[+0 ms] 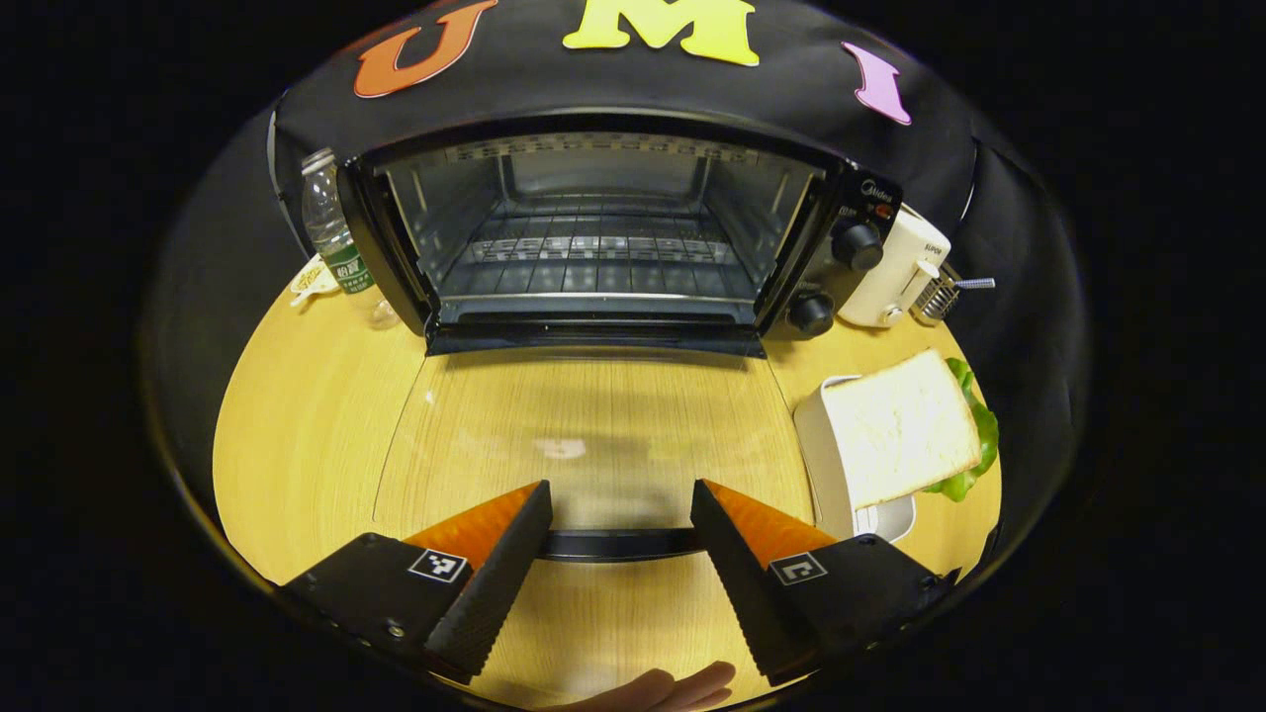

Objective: Open the electric oven with the left hand, put the food in, and close the electric oven.

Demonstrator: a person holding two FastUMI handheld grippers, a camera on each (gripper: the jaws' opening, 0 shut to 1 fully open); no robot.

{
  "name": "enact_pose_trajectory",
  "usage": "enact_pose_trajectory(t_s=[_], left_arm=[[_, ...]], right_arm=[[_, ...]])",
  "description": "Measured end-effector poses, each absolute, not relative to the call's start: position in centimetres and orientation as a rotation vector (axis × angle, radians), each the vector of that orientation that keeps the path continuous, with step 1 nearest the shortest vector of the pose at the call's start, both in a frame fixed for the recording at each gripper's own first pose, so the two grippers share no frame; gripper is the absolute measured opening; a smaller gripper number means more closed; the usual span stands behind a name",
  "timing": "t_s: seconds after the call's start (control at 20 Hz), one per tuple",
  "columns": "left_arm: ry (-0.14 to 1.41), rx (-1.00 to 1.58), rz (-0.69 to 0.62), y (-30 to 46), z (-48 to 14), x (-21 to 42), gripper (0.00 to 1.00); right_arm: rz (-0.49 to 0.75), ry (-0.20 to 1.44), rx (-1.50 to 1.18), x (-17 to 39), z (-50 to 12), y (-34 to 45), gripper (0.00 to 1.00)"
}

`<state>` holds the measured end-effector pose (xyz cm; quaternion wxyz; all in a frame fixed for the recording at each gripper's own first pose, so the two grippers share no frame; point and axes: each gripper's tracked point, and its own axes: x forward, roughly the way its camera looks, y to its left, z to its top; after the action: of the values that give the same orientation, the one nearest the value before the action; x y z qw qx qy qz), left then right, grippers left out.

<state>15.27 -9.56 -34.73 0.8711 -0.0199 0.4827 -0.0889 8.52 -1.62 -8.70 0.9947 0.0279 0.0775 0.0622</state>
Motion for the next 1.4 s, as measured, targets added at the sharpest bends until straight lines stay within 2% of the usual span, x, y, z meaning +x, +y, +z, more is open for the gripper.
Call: enact_pose_trajectory(t_s=[0.15, 0.2, 0.25, 0.65, 0.7, 0.75, 0.8, 1.1, 1.15, 1.2, 1.3, 1.35, 1.4], left_arm=[[0.988, 0.012, -0.181, -9.5, -35.0, 15.3, 0.96], [0.985, 0.011, -0.177, -9.5, -35.3, 15.2, 0.96], [0.987, 0.003, -0.171, -9.5, -35.7, 15.0, 0.96], [0.737, -0.018, -0.141, -9.3, -34.5, 16.5, 0.96], [0.686, -0.02, -0.149, -9.5, -33.6, 16.4, 0.96], [0.633, -0.022, -0.147, -9.5, -32.5, 16.4, 0.94], [0.58, -0.018, -0.143, -9.2, -31.4, 16.4, 0.94], [0.283, -0.003, -0.083, -6.7, -22.8, 14.0, 0.94], [0.246, 0.009, -0.077, -6.2, -21.4, 13.3, 0.94], [0.211, 0.015, -0.073, -5.9, -20.2, 12.9, 0.94], [0.171, 0.011, -0.073, -5.3, -18.5, 11.4, 0.94], [0.157, 0.007, -0.069, -4.7, -17.8, 11.0, 0.85], [0.143, 0.006, -0.067, -4.3, -17.2, 10.4, 0.94]], right_arm=[[0.12, 0.172, 0.049, 8.8, -9.5, -1.7, 1.0], [0.12, 0.179, 0.048, 8.8, -9.8, -1.8, 0.9], [0.119, 0.185, 0.05, 9.0, -10.1, -1.9, 1.0], [0.134, 0.26, 0.042, 10.9, -13.4, -1.1, 1.0], [0.164, 0.282, 0.034, 11.5, -14.1, -0.5, 1.0], [0.199, 0.314, 0.036, 12.1, -15.2, 0.5, 0.9], [0.224, 0.35, 0.036, 12.8, -16.2, 1.0, 1.0], [0.341, 0.593, 0.071, 17.2, -23.0, 2.9, 1.0], [0.354, 0.638, 0.087, 17.7, -24.0, 3.3, 0.91], [0.387, 0.67, 0.104, 18.1, -24.8, 4.0, 1.0], [0.445, 0.75, 0.13, 18.4, -26.6, 5.4, 1.0], [0.477, 0.79, 0.151, 18.5, -27.4, 6.1, 0.9], [0.51, 0.834, 0.171, 18.6, -28.3, 6.8, 1.0]])
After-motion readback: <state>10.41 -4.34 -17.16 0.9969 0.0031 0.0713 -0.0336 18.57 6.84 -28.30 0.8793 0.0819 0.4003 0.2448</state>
